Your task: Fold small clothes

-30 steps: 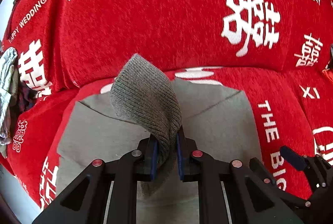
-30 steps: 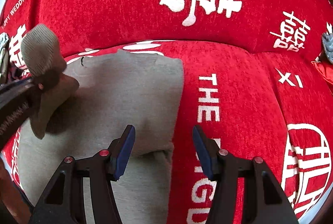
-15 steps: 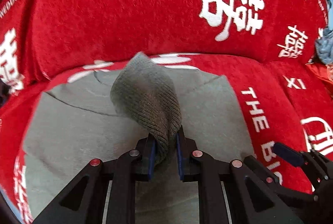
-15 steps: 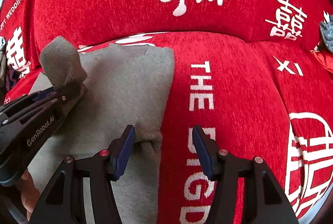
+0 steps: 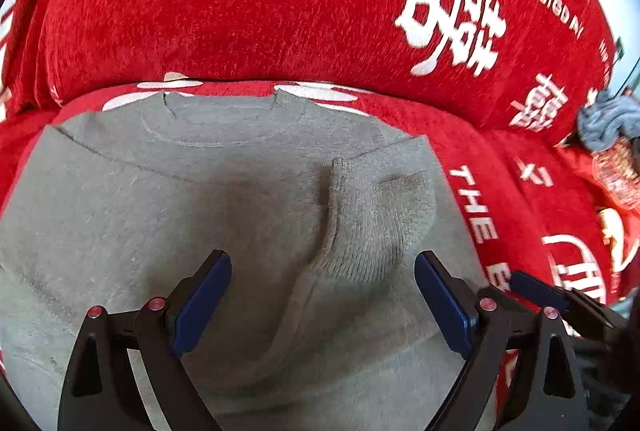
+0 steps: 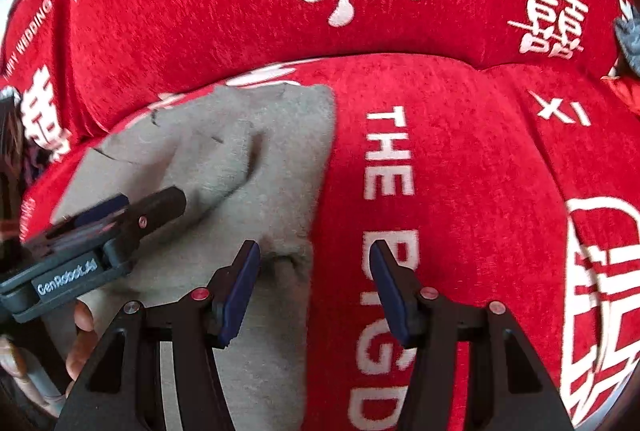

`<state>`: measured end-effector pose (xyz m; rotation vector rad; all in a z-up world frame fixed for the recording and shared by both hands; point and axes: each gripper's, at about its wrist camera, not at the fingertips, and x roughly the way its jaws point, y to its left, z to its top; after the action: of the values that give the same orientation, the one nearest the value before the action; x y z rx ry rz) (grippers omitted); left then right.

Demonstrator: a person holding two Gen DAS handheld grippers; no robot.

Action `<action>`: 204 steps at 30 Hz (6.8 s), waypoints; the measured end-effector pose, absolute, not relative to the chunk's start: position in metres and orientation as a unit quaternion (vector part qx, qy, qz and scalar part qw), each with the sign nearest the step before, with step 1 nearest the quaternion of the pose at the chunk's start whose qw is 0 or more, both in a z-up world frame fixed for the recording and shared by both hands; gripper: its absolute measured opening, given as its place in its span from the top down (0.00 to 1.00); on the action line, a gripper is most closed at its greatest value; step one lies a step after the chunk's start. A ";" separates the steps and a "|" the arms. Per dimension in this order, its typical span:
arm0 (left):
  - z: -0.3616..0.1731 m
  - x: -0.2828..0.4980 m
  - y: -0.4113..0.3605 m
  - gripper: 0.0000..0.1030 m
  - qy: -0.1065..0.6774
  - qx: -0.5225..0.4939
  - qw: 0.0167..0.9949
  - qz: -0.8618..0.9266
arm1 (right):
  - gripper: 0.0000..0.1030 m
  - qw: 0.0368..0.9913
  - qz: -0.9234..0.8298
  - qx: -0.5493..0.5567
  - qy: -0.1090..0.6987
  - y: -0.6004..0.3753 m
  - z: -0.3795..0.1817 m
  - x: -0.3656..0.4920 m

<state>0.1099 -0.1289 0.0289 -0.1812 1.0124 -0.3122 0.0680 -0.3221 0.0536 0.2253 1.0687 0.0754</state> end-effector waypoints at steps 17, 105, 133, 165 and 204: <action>0.007 0.102 -0.051 0.09 0.491 -0.091 0.864 -0.064 | 0.41 0.832 0.051 0.054 0.550 -0.219 0.046 0.135; -0.010 0.010 -0.004 0.07 0.481 0.007 0.875 -0.060 | 0.35 0.876 0.080 -0.051 0.473 -0.182 0.032 -0.003; -0.026 -0.112 0.018 0.01 0.492 0.032 0.867 -0.075 | 0.19 0.880 0.087 -0.106 0.455 -0.195 0.016 -0.142; 0.000 -0.136 0.055 0.84 0.513 -0.054 0.850 -0.102 | 0.87 0.865 0.157 0.120 0.461 -0.277 0.049 -0.176; -0.006 -0.062 0.049 0.82 0.508 -0.106 0.844 -0.137 | 0.69 0.848 0.159 0.174 0.474 -0.280 0.022 -0.104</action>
<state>-0.0615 0.0491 -0.0059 -0.2244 1.0729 -0.2898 -0.1041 -0.2799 0.0224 0.3675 0.9985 0.3345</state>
